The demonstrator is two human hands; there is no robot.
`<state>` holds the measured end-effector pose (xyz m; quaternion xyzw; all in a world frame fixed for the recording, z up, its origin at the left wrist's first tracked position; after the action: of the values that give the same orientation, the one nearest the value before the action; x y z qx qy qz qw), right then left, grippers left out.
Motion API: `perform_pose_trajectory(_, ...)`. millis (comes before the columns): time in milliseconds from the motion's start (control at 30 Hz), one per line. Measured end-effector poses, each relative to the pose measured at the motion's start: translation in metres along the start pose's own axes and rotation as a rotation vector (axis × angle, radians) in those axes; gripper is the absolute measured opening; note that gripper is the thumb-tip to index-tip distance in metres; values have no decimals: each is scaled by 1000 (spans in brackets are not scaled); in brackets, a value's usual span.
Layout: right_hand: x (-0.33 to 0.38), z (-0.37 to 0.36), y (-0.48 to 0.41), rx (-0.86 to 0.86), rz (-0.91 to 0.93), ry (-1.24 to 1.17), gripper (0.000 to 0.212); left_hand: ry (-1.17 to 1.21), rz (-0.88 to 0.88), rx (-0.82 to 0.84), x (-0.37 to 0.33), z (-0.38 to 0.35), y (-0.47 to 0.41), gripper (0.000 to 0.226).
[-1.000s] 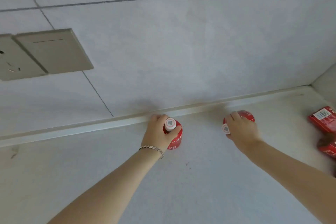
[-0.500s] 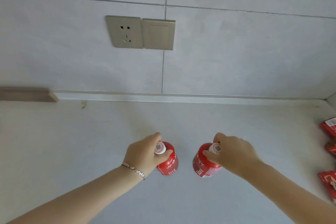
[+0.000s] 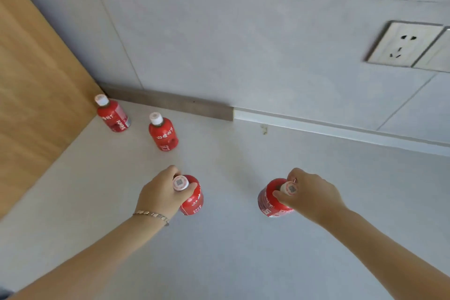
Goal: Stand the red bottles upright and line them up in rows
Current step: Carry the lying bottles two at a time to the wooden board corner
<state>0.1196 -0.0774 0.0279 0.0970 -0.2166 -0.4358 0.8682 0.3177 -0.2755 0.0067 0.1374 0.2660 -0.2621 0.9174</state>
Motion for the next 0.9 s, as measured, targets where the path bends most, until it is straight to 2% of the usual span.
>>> perform_pose_trajectory(200, 106, -42, -22, 39, 9, -86, 41, -26, 147, -153, 99, 66, -66, 27)
perform_pose_trajectory(433, 189, -77, -44, -36, 47, -231, 38, -54, 253, -172, 166, 88, -108, 34)
perform_pose_trajectory(533, 224, -88, -58, -43, 100, -227, 39, -25, 226, -65, 170, 88, -111, 44)
perform_pose_trajectory(700, 255, -105, -78, 57, 109, -190, 49, 71, 254, 42, 167, 80, -76, 69)
perform_pose_trajectory(767, 257, -105, -79, 92, 106, -223, 49, -86, 210, 204, 169, 70, -55, 49)
perform_pose_trajectory(833, 250, -102, -76, 151, 140, -245, 48, -198, 124, 377, 163, 58, -37, 8)
perform_pose_trajectory(900, 232, -97, -68, 207, 185, -189, 43, -185, 44, 487, 150, 40, -30, 24)
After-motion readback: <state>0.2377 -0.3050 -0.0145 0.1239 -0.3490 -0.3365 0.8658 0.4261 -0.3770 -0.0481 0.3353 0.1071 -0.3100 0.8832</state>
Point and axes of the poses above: each hand's wrist, its own y-axis away from the middle knuckle, its own z-axis out of the back of the hand, x = y × z, the point moved 2 cm from there along -y, towards the middle knuckle, and after that the axes turned 1 degree about y, right-handed, at the moved point
